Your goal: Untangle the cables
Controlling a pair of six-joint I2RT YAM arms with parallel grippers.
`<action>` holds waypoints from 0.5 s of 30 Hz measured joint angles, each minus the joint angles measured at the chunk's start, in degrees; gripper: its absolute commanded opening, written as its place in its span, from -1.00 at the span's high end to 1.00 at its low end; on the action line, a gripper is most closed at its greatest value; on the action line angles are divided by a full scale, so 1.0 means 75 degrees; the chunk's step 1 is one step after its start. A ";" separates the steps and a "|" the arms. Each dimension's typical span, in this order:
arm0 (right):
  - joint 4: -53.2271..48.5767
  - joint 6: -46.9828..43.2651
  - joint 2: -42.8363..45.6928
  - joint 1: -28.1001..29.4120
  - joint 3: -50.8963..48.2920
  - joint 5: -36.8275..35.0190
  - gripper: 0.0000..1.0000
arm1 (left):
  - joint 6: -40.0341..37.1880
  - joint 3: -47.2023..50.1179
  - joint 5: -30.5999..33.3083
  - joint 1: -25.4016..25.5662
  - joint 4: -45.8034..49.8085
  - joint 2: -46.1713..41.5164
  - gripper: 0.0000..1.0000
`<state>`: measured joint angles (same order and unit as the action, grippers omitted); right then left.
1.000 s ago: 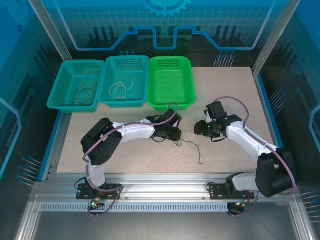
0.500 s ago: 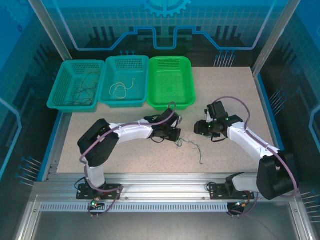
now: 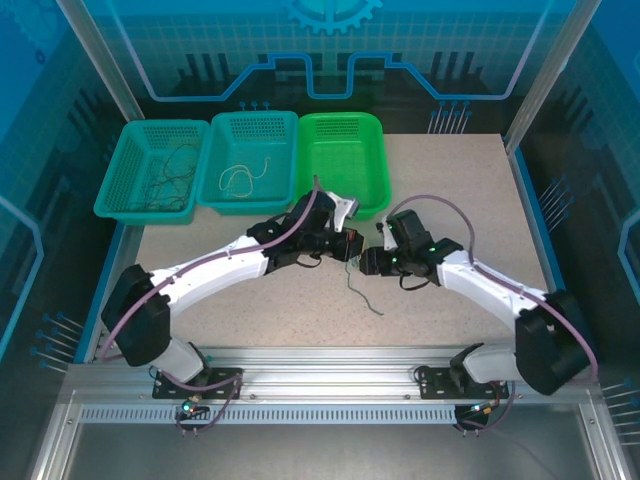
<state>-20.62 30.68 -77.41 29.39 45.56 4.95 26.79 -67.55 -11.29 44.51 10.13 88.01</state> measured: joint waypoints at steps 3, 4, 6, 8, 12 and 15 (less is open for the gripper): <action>-0.0160 0.0108 -0.0513 0.0003 -0.0099 -0.0423 0.16 | 0.0105 0.0058 -0.0052 -0.0210 -0.0006 -0.0440 1.00; -0.0224 0.0154 -0.0659 0.0003 -0.0090 -0.0592 0.23 | 0.0134 0.0067 -0.0055 -0.0356 -0.0006 -0.0664 1.00; -0.0449 0.0256 -0.0915 -0.0015 -0.0009 -0.0970 0.41 | 0.0195 0.0079 -0.0035 -0.0673 0.0000 -0.1122 1.00; -0.0647 0.0379 -0.1105 -0.0073 0.0076 -0.1364 0.54 | 0.0224 0.0090 -0.0003 -0.1052 0.0020 -0.1617 1.00; -0.0924 0.0682 -0.1128 -0.0595 0.0047 -0.1874 0.55 | 0.0245 0.0265 0.0082 -0.1848 0.0058 -0.2556 1.00; -0.0944 0.0857 -0.0845 -0.1370 -0.0230 -0.1955 0.44 | 0.0245 0.0542 0.0204 -0.2276 0.0192 -0.3051 1.00</action>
<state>-27.70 37.10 -83.74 19.11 43.83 -9.72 28.62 -63.48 -9.76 27.44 11.57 65.12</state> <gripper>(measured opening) 0.242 0.057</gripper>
